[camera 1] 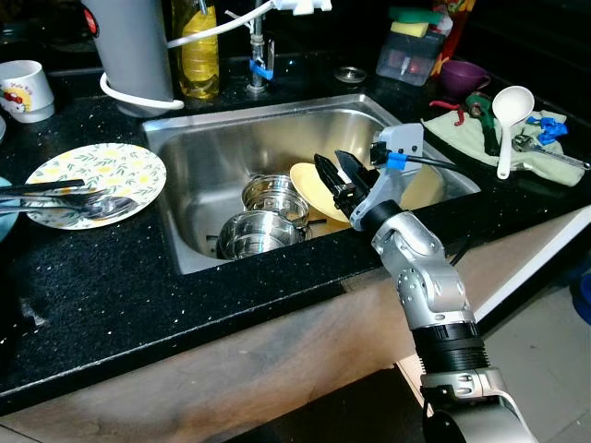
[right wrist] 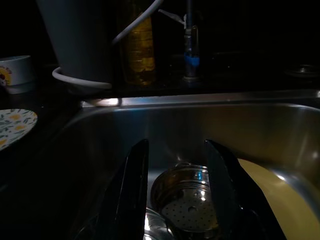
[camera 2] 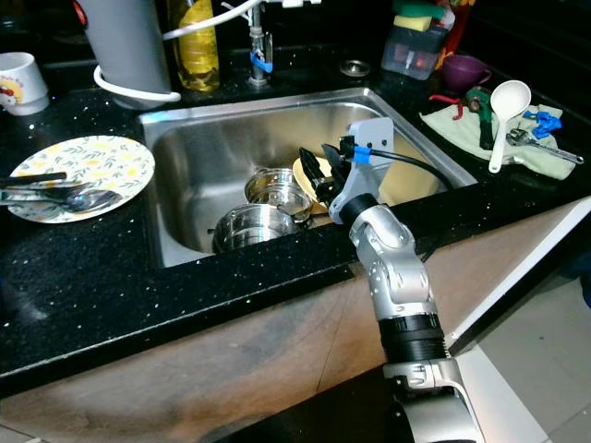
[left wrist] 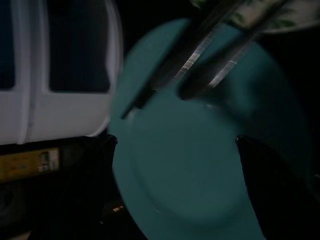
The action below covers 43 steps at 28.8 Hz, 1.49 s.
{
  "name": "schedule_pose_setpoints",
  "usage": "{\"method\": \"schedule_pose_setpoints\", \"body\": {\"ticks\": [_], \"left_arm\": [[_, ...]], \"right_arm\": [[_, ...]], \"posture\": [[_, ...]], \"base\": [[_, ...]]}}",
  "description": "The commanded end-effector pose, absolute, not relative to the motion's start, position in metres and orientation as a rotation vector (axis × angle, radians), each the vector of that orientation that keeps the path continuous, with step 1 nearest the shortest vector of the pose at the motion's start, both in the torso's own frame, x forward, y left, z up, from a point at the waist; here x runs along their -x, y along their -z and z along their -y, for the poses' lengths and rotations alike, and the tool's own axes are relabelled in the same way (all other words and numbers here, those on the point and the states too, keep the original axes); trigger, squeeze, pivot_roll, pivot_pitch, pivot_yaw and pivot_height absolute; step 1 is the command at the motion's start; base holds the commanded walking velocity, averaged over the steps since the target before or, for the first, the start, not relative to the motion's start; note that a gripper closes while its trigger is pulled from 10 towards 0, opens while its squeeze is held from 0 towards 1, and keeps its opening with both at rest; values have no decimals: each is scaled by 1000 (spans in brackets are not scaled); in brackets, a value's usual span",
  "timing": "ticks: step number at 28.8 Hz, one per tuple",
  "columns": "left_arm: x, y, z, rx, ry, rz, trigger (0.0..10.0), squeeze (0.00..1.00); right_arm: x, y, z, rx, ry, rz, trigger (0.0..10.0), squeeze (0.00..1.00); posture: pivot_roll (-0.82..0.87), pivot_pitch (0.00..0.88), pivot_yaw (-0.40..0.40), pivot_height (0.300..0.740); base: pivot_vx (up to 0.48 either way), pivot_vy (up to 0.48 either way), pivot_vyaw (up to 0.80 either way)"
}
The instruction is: Kitchen organization
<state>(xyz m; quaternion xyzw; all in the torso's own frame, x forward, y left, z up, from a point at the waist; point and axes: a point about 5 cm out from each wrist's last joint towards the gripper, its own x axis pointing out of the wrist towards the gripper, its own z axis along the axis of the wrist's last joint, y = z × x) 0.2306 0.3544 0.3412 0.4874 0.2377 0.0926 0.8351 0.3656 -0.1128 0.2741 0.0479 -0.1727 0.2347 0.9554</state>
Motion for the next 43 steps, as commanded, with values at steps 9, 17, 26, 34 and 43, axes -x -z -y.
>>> {"method": "schedule_pose_setpoints", "body": {"ticks": [9, 17, 26, 34, 43], "left_arm": [[-228, -333, -324, -849, 15, -572, 10000, 0], [-217, -321, -332, -906, -12, -753, 10000, 0], [-221, -295, -359, -990, -165, -770, 10000, 0], [-223, -283, -367, -1049, -263, -729, 10000, 0], [-224, -268, -368, -1114, -347, -657, 4627, 0]], "right_arm": [[-365, -272, 116, -103, -480, 333, 10000, 0], [-365, -271, 117, -101, -479, 325, 10000, 0], [-365, -272, 117, -104, -474, 327, 10000, 0], [-366, -272, 119, -105, -468, 329, 10000, 0], [-366, -272, 118, -107, -467, 330, 10000, 0]], "posture": [[43, 181, -47, 740], [44, 189, -47, 740], [40, 194, -47, 740], [38, 198, -48, 740], [37, 200, -50, 740]], "base": [[0, 0, 0], [0, 0, 0], [0, 0, 0], [0, 0, 0], [0, 0, 0]]}}
